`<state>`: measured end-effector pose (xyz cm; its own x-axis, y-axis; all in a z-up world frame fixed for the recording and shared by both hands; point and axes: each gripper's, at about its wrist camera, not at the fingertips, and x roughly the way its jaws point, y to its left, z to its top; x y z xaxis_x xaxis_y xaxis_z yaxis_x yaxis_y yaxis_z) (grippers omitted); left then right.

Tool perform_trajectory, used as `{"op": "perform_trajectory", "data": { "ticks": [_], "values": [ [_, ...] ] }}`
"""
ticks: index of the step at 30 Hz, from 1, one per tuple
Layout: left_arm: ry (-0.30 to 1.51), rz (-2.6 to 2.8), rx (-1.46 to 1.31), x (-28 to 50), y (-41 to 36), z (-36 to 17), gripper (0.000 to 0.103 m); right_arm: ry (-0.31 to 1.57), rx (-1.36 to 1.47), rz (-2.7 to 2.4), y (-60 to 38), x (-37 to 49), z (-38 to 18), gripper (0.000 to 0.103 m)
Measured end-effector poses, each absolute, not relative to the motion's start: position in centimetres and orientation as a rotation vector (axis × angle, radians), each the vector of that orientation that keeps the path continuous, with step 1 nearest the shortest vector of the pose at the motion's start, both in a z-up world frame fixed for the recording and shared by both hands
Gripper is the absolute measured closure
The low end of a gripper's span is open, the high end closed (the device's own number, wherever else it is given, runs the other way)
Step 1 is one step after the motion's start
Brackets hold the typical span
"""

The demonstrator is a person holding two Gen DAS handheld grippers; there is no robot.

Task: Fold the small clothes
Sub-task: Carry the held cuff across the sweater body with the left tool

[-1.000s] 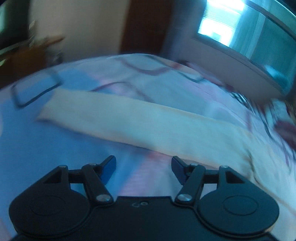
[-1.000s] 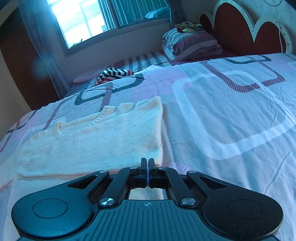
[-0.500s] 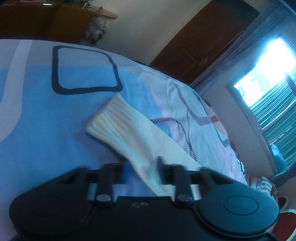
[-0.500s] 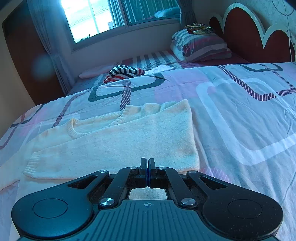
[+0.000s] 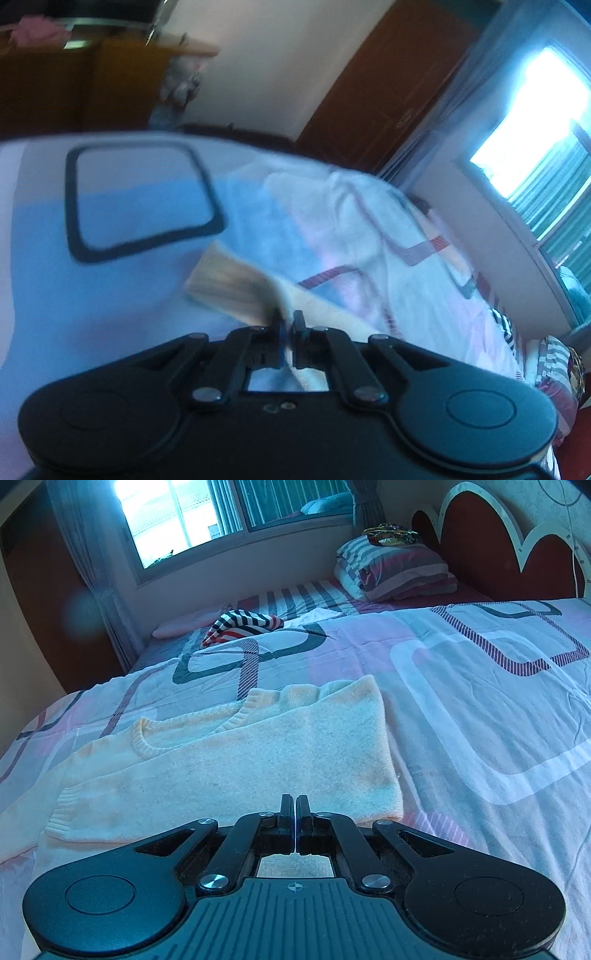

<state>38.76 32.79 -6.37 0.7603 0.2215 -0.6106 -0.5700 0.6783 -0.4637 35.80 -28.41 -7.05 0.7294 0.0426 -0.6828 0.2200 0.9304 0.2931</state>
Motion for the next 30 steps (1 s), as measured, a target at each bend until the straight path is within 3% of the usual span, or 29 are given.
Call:
{"op": "perform_trajectory", "data": {
  "ticks": [6, 13, 22, 28, 30],
  "values": [
    [0.444, 0.307, -0.525, 40.2, 26.6, -1.5, 0.101, 0.735, 0.401, -0.112, -30.0, 35.2, -7.0, 0.103],
    [0.444, -0.005, -0.318, 44.7, 13.5, 1.9, 0.101, 0.706, 0.446, -0.122, -31.9, 33.6, -6.6, 0.103],
    [0.65, -0.356, -0.07, 47.5, -4.7, -2.3, 0.101, 0.664, 0.495, -0.136, -35.2, 31.9, -5.7, 0.103],
    [0.747, -0.486, 0.093, 45.3, -12.3, -6.4, 0.101, 0.661, 0.516, -0.139, -37.0, 30.5, -5.7, 0.103],
    [0.79, -0.517, 0.134, 44.9, -14.4, -7.8, 0.091, 0.665, 0.526, -0.131, -37.6, 30.1, -5.8, 0.103]
  ]
}}
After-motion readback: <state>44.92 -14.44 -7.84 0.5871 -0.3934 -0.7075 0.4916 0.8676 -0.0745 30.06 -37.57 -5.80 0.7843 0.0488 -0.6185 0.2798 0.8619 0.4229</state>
